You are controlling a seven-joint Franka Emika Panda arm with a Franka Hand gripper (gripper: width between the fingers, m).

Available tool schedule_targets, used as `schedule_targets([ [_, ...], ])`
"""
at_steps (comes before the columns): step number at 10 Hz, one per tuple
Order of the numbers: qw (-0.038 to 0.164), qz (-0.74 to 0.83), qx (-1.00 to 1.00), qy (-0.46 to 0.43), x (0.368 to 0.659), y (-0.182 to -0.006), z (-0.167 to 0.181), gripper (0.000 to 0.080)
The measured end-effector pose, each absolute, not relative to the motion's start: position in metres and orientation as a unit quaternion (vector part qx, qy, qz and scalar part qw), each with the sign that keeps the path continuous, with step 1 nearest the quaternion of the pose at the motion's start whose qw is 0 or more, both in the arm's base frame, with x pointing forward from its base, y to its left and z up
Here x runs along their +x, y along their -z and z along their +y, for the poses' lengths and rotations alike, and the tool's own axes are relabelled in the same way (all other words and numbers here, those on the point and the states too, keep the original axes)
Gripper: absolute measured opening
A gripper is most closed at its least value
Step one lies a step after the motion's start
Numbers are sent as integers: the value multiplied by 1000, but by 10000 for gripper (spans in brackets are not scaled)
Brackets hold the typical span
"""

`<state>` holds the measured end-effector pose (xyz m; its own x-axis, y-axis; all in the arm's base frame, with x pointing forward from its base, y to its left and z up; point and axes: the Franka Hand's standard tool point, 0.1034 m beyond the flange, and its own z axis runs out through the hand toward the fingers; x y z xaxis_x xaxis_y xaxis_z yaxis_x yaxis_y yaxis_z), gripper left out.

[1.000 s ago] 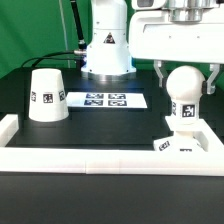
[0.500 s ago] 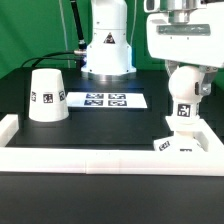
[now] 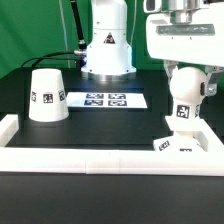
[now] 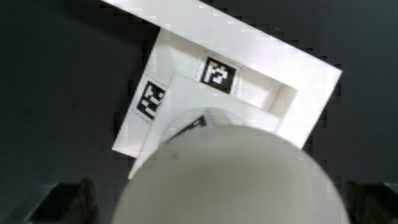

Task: Assemble lamp

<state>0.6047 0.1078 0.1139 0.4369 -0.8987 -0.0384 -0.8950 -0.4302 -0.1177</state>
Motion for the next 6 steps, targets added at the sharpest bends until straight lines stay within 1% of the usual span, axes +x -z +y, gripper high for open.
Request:
schedule_targets([
  [4,53,322,-945,28,607,-114,106,699],
  [6,51,259,-964,32,607,-113,105,699],
])
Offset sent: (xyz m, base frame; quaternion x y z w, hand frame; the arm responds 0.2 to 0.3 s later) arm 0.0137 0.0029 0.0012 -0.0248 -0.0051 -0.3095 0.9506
